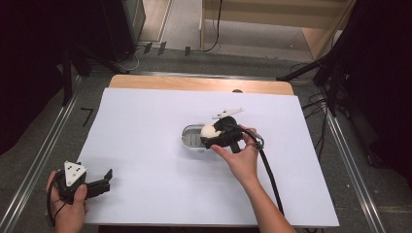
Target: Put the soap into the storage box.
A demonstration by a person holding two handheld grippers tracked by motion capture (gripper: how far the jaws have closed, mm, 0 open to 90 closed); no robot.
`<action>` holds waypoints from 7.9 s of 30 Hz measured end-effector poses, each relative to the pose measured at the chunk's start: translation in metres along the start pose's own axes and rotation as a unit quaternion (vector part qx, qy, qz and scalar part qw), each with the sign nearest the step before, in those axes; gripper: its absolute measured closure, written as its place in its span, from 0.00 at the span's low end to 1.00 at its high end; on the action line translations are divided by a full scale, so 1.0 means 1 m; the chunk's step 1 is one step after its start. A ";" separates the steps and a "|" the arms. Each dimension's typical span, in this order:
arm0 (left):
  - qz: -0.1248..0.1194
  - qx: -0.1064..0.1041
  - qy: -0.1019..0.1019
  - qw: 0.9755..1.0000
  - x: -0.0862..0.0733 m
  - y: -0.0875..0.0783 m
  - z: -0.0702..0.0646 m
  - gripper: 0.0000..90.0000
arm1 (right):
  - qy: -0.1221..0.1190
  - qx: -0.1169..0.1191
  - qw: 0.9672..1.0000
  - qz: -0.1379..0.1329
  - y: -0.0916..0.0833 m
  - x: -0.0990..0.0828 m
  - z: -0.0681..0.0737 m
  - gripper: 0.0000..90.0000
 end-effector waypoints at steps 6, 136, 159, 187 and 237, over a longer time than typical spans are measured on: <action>0.001 -0.001 0.001 1.000 0.000 0.000 0.000 0.00 | -0.002 -0.001 1.000 0.004 0.005 0.003 0.004 0.26; 0.002 0.003 0.006 1.000 0.000 0.000 -0.001 0.00 | 0.051 0.001 0.997 -0.049 -0.012 -0.004 -0.011 0.18; 0.003 0.003 0.003 1.000 0.000 0.000 0.000 0.00 | 0.057 -0.033 0.995 -0.070 -0.038 -0.023 -0.041 0.15; 0.003 0.005 0.004 1.000 0.000 0.000 -0.001 0.00 | 0.091 -0.062 0.990 -0.082 -0.063 -0.056 -0.078 0.03; 0.000 0.008 0.002 1.000 0.000 -0.001 0.000 0.00 | 0.148 -0.108 0.976 -0.114 -0.124 -0.168 -0.150 0.02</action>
Point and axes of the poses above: each handheld gripper's, and its own axes: y roughly forward along the jaws, x roughly out of its top, z roughly to its left, the point moved 3 cm from there along y, roughly forward along the jaws, and after that the axes turned 7 degrees about y, right-handed, at the moved point
